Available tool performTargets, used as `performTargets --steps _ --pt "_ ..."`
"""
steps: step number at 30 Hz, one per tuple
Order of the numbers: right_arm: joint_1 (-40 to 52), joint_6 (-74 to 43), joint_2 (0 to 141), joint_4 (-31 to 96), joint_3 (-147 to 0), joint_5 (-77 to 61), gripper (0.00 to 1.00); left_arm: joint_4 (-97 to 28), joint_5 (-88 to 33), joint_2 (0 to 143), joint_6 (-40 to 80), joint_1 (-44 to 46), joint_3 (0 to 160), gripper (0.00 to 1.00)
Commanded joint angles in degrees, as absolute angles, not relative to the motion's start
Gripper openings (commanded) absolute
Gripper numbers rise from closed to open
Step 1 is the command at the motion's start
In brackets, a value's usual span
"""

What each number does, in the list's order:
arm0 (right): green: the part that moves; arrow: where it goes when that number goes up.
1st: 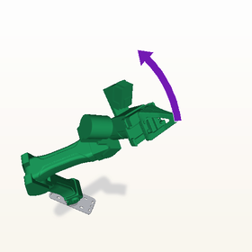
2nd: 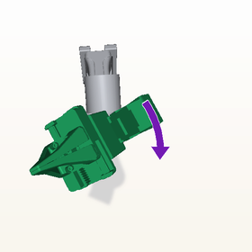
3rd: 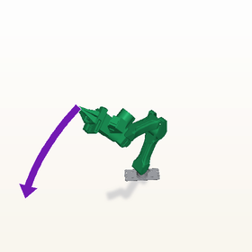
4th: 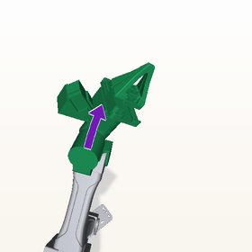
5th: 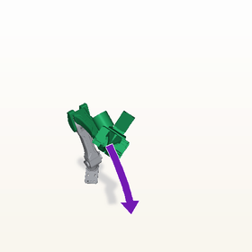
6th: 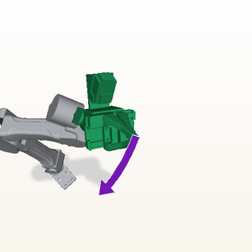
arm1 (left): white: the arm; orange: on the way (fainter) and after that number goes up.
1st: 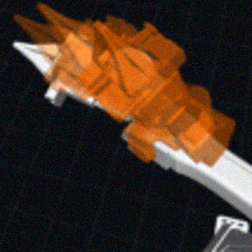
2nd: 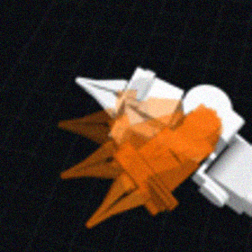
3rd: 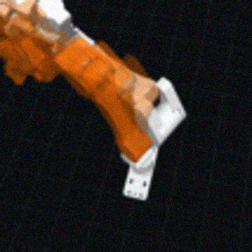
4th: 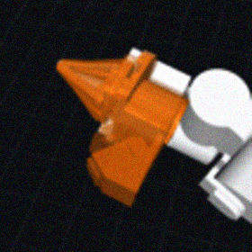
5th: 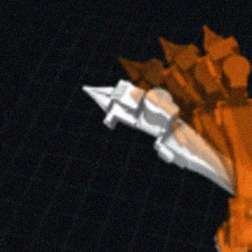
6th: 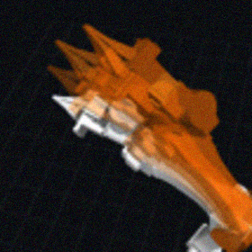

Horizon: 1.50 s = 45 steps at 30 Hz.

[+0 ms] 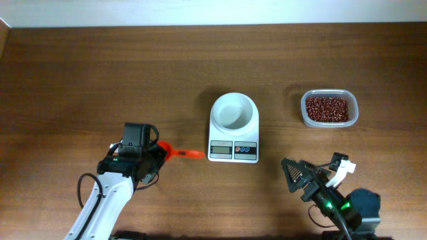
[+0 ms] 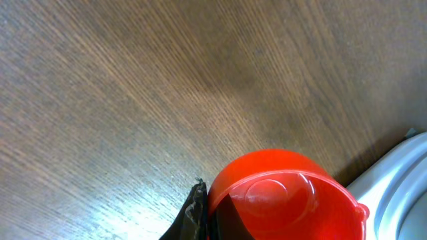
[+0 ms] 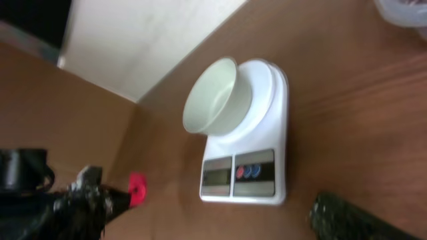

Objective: Scoop and weigh 50g on scale
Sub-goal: 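Grasp the scoop handle with the right gripper from the left gripper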

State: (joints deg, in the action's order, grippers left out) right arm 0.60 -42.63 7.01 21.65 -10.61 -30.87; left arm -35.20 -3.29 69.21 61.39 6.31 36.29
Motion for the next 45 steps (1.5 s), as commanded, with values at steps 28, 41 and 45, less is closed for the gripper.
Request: performTargets --steps 28,41,45 --pt "44.62 -48.99 67.02 -11.4 -25.56 -21.98 0.6 -36.62 -16.58 68.71 70.28 24.84 36.07 0.0" --pt "44.64 -50.26 67.02 -11.35 -25.56 -24.03 0.15 -33.91 -16.78 68.71 71.35 26.22 36.07 0.0" --pt "44.64 -50.24 67.02 -11.35 -25.56 -23.97 0.08 -33.95 -16.78 68.71 71.33 26.22 36.07 0.0"
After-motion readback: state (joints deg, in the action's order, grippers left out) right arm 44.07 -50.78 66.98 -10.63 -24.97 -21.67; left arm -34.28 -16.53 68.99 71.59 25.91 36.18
